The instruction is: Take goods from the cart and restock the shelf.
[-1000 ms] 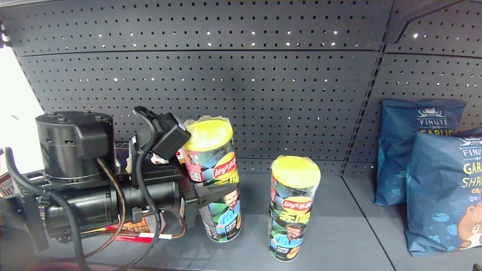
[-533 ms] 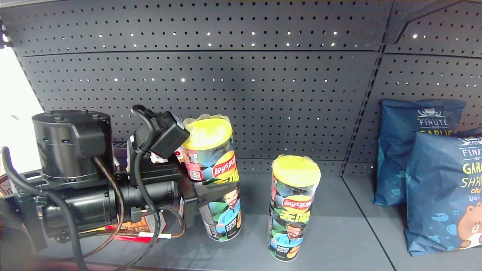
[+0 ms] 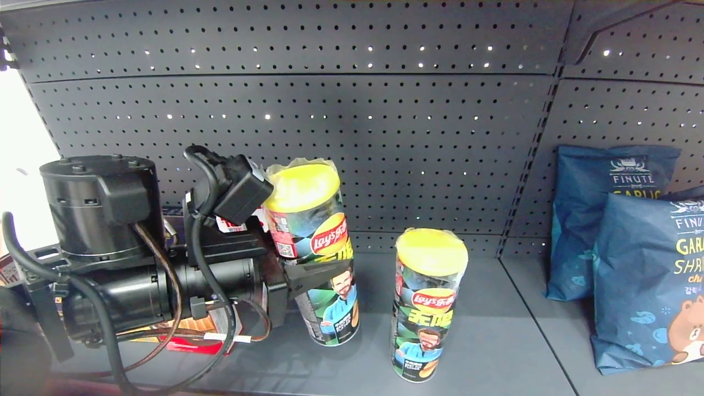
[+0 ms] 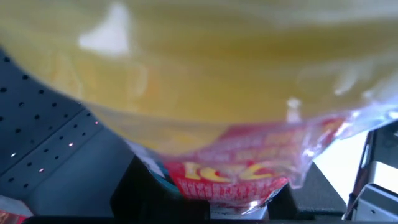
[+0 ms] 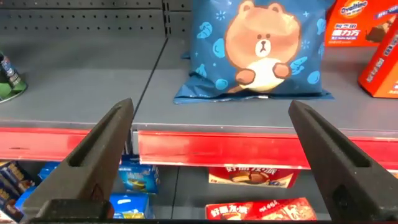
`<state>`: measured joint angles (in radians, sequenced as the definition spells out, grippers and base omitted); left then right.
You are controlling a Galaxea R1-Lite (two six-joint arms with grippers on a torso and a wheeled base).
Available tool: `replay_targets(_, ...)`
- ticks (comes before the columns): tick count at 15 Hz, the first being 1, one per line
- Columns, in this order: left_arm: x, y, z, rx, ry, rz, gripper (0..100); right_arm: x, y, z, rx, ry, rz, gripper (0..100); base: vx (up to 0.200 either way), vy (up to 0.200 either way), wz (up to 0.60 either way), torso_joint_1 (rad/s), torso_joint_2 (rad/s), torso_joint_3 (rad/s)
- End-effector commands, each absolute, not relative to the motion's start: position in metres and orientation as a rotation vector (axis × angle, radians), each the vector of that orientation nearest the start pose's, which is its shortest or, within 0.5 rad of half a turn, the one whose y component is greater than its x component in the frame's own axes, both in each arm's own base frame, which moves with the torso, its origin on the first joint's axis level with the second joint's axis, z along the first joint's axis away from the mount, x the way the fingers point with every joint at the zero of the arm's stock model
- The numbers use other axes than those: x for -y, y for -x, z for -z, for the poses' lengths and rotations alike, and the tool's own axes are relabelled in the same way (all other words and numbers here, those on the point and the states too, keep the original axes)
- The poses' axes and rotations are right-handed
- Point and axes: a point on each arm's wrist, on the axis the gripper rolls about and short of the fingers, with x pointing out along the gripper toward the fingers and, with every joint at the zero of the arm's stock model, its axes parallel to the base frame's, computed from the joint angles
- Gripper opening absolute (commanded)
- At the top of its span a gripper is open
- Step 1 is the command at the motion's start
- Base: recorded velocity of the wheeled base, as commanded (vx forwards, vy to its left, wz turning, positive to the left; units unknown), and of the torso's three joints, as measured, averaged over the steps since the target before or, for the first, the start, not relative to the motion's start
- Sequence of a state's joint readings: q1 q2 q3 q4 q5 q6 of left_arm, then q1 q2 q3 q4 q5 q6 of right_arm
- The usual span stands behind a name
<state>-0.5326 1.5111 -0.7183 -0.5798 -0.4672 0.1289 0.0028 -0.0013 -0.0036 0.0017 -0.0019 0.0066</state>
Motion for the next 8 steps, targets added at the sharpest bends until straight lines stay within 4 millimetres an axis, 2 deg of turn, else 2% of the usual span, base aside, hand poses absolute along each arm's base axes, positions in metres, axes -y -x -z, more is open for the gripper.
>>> replay_targets(1, 0.139, -0.217, -0.206, -0.159, -0.124, 1.011, 0, 0.0, 0.023, -0.075, -0.002, -0.006, -0.002, 100, 0.0, 0.0, 0.0, 0.0, 0.0, 0.0)
replay_targets(3, 0.139, -0.22, -0.209, -0.15, -0.124, 1.0, 0, 0.0, 0.023, -0.075, -0.002, -0.006, -0.002, 100, 0.0, 0.0, 0.0, 0.0, 0.0, 0.0)
replay_targets(6, 0.131, -0.235, -0.234, -0.072, -0.117, 0.966, 0, 0.0, 0.023, -0.075, -0.002, -0.006, -0.002, 100, 0.0, 0.0, 0.0, 0.0, 0.0, 0.0)
replay_targets(8, 0.122, -0.251, -0.237, -0.064, -0.126, 0.992, 0, 0.0, 0.023, -0.075, -0.002, -0.006, -0.002, 100, 0.0, 0.0, 0.0, 0.0, 0.0, 0.0)
